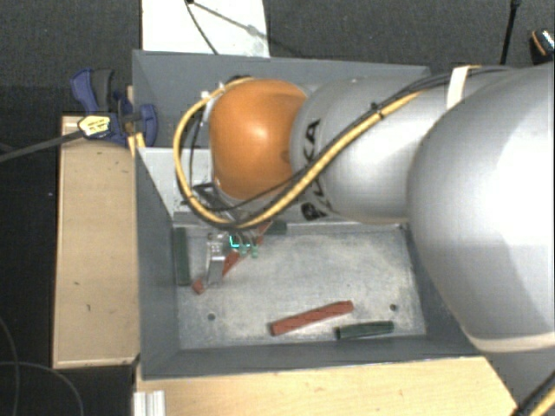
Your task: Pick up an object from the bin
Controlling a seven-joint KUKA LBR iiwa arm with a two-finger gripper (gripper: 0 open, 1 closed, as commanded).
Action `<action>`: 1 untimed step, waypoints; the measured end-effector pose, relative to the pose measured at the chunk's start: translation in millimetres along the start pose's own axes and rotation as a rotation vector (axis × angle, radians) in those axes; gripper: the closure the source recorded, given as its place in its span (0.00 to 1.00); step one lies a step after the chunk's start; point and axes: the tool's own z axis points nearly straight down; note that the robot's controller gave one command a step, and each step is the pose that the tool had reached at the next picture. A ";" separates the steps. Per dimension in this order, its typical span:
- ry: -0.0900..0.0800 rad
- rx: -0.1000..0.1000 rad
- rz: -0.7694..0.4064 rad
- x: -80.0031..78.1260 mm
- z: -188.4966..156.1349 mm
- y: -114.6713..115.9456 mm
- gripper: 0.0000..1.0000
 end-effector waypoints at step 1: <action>-0.002 0.004 -0.097 -23.3 73.1 -65.9 0.00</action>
Offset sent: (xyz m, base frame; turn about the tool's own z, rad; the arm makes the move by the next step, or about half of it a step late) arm 0.0229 -0.0609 -0.0696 -0.1022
